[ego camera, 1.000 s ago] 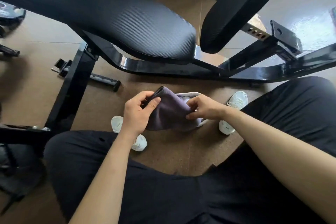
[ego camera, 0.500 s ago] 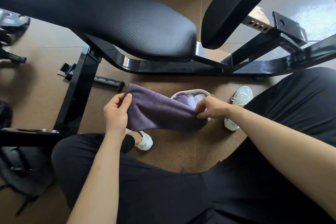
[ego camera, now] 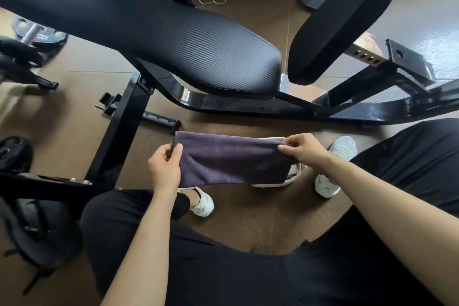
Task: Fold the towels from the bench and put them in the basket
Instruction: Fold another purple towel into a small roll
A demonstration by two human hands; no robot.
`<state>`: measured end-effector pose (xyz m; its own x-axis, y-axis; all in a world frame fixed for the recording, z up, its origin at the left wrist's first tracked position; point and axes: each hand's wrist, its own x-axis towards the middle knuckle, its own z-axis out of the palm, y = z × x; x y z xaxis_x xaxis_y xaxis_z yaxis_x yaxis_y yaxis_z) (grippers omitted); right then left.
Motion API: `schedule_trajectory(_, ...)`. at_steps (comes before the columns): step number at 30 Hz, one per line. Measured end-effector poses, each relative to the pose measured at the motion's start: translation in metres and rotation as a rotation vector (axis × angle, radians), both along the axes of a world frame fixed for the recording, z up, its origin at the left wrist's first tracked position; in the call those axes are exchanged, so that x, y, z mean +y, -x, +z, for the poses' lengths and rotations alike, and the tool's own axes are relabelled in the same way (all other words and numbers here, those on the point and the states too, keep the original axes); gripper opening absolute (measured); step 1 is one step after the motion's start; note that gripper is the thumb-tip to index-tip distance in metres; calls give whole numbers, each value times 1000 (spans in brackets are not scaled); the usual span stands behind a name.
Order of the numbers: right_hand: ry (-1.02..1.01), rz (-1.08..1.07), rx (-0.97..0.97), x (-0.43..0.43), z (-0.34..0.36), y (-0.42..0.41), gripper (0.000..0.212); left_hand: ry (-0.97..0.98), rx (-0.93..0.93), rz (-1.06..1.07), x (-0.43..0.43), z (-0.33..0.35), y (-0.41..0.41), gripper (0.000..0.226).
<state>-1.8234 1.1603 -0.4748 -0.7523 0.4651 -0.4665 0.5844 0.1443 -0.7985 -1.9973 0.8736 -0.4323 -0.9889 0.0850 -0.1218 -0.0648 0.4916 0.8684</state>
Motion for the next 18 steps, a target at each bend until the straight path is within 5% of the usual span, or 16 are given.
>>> schedule_trajectory(5, 84, -98, 62, -7, 22, 5, 11, 85, 65, -174, 8, 1, -14, 5)
schedule_trajectory(11, 376, -202, 147, -27, 35, 8, 12, 146, 139, -352, 27, -2, -40, 16)
schedule_trajectory(18, 460, -176, 230, -62, 46, 12, 23, 106, 112, -465, 52, -6, -67, 15)
